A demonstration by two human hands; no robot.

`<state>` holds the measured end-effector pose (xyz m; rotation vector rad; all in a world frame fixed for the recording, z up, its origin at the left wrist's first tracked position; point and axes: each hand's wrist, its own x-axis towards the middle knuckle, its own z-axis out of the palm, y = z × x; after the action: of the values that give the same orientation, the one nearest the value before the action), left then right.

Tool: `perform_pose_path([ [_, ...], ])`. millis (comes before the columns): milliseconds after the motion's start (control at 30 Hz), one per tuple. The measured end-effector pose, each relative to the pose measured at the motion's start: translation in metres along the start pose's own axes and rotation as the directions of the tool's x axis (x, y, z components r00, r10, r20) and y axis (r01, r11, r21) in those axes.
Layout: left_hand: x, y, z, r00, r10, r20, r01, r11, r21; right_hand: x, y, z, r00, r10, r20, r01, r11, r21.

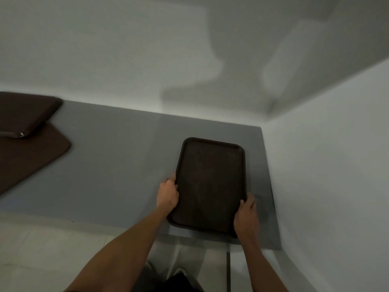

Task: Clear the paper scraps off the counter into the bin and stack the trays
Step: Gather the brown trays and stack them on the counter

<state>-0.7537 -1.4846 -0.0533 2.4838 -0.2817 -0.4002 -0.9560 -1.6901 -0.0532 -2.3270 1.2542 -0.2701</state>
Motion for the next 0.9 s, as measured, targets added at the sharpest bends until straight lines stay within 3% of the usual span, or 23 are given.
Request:
perform_pose_path([
  [167,0.005,0.002,-0.003,0.999,-0.004,0.046,0.001,0.998,0.069,0.005,0.002,0.009,0.999,-0.013,0.047,0.019,0.993,-0.12],
  [267,0.009,-0.009,-0.016,0.994,0.061,0.092,-0.056,0.997,-0.057,0.007,0.0,0.005,0.999,-0.033,0.027,0.039,0.969,-0.242],
  [367,0.001,-0.031,-0.048,0.999,0.041,-0.015,-0.043,0.99,-0.137,0.012,-0.022,0.001,0.998,-0.046,-0.032,0.034,0.945,-0.324],
  [633,-0.027,-0.136,-0.158,0.922,-0.138,-0.361,0.058,0.973,-0.225,-0.007,-0.172,0.023,0.955,-0.293,0.038,0.295,0.954,-0.054],
  [900,-0.023,-0.26,-0.274,0.796,-0.346,-0.496,0.212,0.927,-0.308,-0.078,-0.33,0.112,0.818,-0.564,0.115,0.544,0.822,0.165],
])
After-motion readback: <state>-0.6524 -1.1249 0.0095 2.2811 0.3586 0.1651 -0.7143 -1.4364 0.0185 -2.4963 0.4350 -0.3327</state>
